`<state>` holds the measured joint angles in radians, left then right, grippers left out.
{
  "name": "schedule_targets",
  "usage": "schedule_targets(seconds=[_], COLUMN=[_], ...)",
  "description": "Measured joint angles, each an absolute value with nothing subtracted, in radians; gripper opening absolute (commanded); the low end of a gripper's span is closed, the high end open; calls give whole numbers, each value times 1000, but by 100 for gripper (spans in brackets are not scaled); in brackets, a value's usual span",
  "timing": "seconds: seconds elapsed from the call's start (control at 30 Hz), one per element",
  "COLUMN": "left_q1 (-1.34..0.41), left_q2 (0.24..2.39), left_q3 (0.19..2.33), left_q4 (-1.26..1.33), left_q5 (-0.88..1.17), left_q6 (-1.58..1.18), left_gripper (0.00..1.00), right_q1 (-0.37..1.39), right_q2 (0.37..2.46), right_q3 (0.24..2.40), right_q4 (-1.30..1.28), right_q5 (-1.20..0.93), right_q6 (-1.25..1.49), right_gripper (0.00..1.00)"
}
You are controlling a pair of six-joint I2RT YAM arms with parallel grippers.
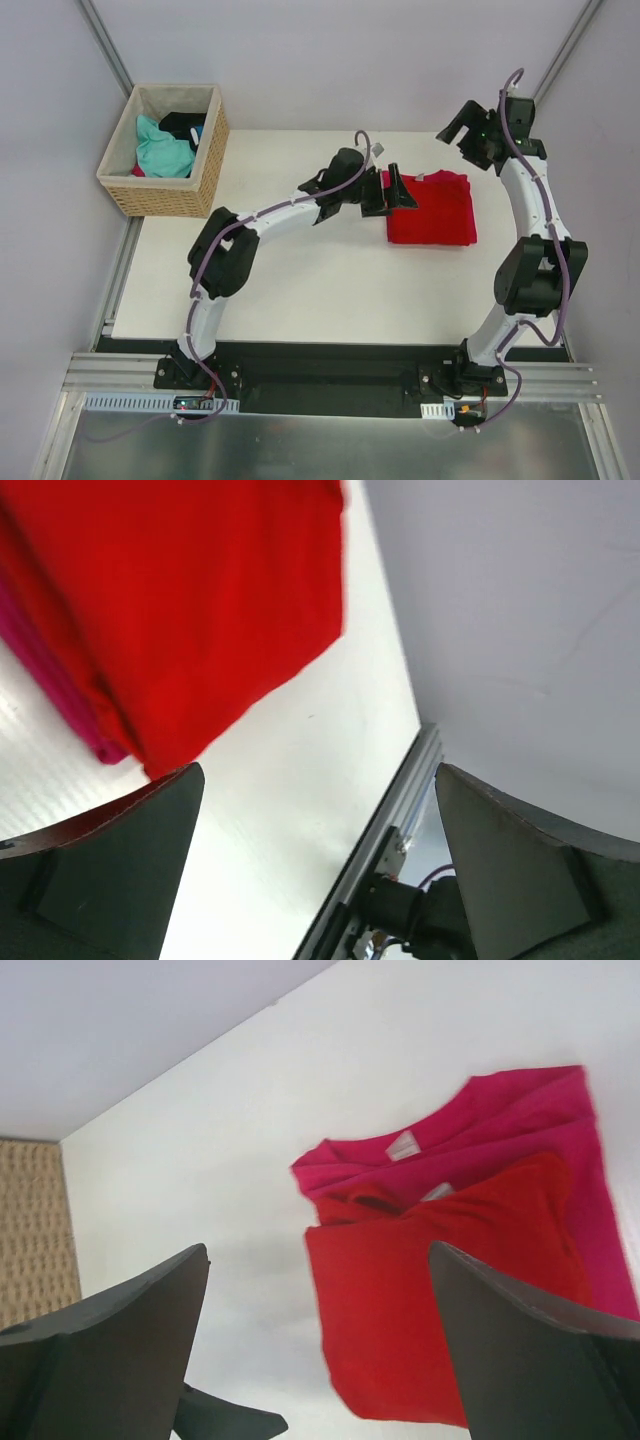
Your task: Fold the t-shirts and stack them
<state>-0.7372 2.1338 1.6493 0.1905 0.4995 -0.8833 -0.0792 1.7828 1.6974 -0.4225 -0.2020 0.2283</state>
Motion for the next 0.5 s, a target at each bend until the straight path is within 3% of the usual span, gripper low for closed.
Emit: schedule_targets(seconds=[0.27,0.5], left_q1=[-712,-669], left_q2=[2059,2053], left_q3=[1697,1585], left_q4=[175,169], left_q5=[488,461], left_q6=[-846,-838], left_gripper=[99,99], right_q1=[6,-12], right_q2=[1720,1820], right_q3=[1579,1536], right_q4=[-384,-346], right_q5=[-213,-203], right_q6=[230,230], right_gripper=[95,95])
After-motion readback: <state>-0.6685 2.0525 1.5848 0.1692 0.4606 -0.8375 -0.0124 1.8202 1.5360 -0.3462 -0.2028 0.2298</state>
